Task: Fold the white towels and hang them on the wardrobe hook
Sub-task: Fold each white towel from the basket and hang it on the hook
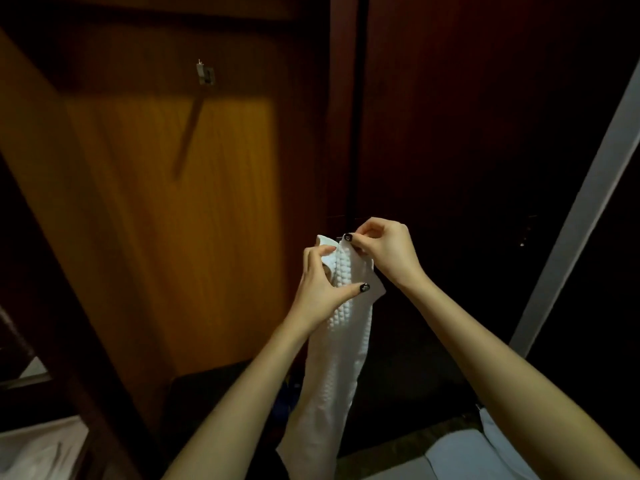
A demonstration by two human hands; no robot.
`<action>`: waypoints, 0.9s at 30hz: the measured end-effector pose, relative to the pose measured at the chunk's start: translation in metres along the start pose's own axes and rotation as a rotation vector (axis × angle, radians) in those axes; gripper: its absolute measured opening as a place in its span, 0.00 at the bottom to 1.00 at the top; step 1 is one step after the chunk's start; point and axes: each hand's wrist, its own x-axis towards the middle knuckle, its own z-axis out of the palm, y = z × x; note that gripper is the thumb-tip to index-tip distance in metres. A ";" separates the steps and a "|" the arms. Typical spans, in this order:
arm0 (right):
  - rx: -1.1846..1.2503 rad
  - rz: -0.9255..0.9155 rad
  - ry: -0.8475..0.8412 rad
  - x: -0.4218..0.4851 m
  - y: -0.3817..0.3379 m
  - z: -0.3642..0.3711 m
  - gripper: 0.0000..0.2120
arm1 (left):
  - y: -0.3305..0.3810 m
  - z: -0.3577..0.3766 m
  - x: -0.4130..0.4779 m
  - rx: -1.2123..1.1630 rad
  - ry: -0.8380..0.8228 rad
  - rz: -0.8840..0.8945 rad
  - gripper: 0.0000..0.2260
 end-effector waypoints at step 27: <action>-0.080 -0.161 -0.215 -0.060 0.033 0.034 0.11 | -0.029 -0.030 0.010 -0.445 0.245 -0.094 0.05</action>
